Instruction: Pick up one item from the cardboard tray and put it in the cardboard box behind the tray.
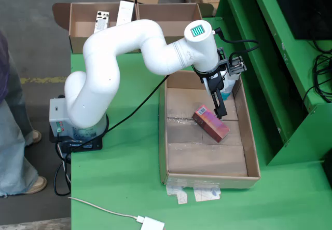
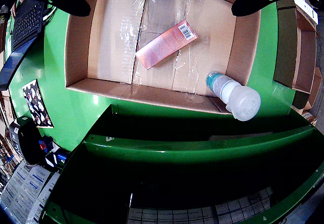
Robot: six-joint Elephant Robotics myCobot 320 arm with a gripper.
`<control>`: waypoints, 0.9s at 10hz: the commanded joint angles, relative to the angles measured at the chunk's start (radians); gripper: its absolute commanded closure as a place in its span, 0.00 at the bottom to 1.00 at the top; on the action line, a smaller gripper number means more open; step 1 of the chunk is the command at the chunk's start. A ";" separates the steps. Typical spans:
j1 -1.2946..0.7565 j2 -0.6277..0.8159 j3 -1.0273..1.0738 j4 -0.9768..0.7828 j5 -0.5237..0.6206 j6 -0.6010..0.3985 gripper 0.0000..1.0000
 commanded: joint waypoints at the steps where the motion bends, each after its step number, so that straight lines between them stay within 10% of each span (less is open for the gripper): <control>1: 0.007 0.024 0.034 0.010 -0.001 -0.006 0.00; 9: 0.007 0.024 0.034 0.010 -0.001 -0.006 0.70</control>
